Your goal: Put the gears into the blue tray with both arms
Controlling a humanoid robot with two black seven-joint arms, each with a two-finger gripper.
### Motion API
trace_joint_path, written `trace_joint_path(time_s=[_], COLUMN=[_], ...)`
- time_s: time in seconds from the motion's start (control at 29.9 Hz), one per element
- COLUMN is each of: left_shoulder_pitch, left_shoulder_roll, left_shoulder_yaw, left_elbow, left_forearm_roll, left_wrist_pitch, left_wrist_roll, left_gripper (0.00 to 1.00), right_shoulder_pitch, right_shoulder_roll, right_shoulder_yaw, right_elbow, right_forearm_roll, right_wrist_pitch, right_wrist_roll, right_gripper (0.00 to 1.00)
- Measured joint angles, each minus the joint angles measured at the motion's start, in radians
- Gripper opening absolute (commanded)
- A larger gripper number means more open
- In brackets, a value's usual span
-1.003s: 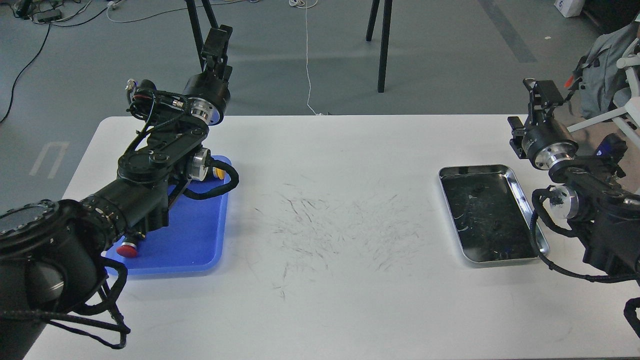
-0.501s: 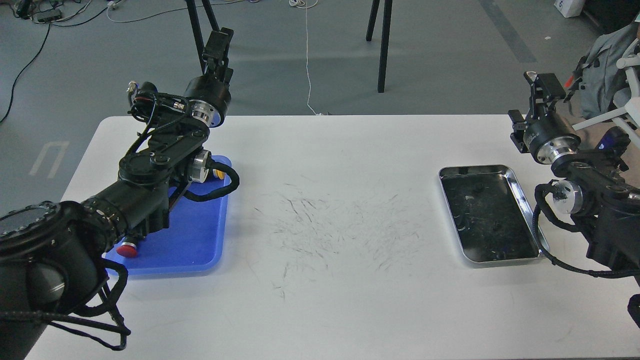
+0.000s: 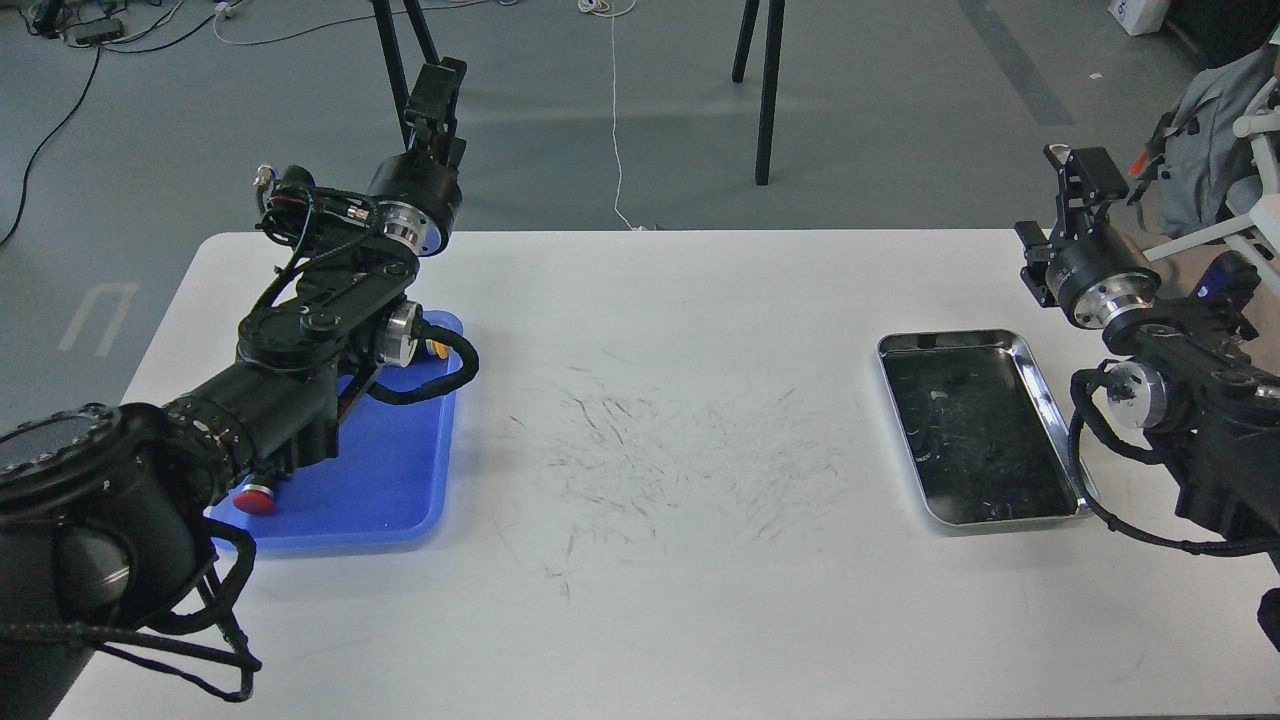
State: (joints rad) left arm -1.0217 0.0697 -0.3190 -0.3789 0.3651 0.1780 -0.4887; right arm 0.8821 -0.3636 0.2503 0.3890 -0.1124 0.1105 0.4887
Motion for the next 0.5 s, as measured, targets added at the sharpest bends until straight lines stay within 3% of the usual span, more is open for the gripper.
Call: trace_joint_path(time_s=[0.5], left_shoulder_pitch=[0.0], left_shoulder_roll=[-0.002], left_shoulder_yaw=[0.002], left_elbow=[0.0], left_forearm_roll=[0.001], left_wrist_pitch=[0.0], left_wrist_roll=[0.0], left_gripper=[1.0], right_shoulder_pitch=[0.067], right_shoulder_roll=[-0.027], right_shoulder_yaw=[-0.369], right_elbow=[0.0], right_forearm_roll=[-0.004], right_wrist_pitch=[0.0], right_wrist_roll=[0.0], right_gripper=[0.98])
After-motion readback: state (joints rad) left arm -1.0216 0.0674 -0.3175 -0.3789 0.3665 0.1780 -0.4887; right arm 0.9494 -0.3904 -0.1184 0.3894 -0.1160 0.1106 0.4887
